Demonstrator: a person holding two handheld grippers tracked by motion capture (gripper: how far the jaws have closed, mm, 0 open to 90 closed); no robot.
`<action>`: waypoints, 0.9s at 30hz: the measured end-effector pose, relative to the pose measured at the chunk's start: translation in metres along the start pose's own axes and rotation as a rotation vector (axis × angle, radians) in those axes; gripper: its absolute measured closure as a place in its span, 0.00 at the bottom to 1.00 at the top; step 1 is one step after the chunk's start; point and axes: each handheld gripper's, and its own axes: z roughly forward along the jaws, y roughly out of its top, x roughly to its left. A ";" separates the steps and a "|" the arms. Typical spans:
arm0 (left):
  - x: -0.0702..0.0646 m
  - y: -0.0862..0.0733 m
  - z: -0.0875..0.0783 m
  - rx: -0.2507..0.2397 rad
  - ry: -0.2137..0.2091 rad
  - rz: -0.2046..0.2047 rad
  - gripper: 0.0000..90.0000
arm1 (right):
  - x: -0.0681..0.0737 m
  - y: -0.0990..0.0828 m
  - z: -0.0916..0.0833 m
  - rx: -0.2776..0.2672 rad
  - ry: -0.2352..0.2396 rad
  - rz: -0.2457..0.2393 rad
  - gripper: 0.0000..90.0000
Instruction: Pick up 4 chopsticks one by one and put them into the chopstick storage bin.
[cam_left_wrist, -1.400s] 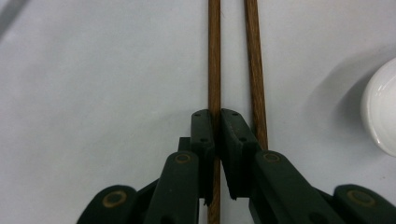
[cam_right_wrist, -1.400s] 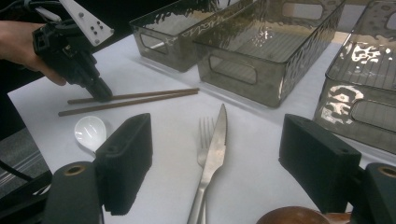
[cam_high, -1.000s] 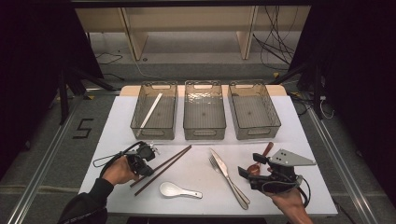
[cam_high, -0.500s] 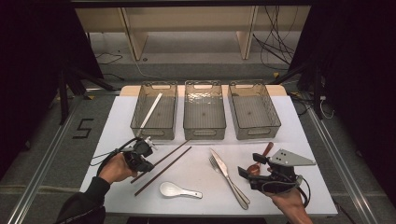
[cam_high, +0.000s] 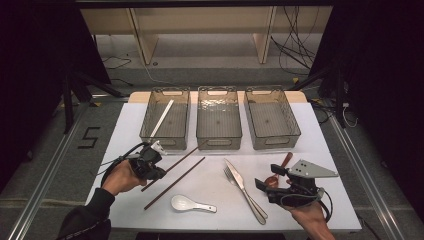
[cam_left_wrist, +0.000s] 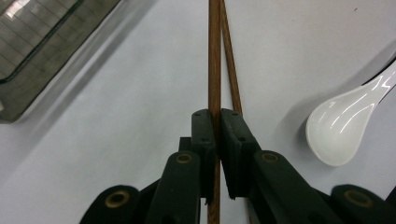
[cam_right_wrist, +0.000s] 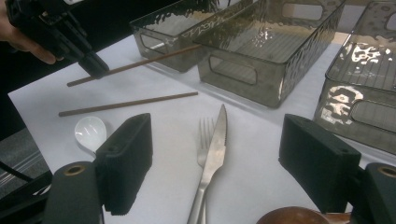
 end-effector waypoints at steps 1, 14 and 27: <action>0.001 0.000 -0.002 -0.009 -0.004 -0.001 0.93 | 0.000 0.000 0.000 0.000 0.000 -0.001 0.30; 0.005 0.006 -0.015 -0.089 -0.010 -0.017 0.93 | -0.001 0.000 0.000 -0.003 -0.001 0.001 0.30; 0.020 0.023 -0.025 -0.166 0.000 -0.056 0.93 | -0.001 -0.001 0.001 0.002 -0.003 0.002 0.30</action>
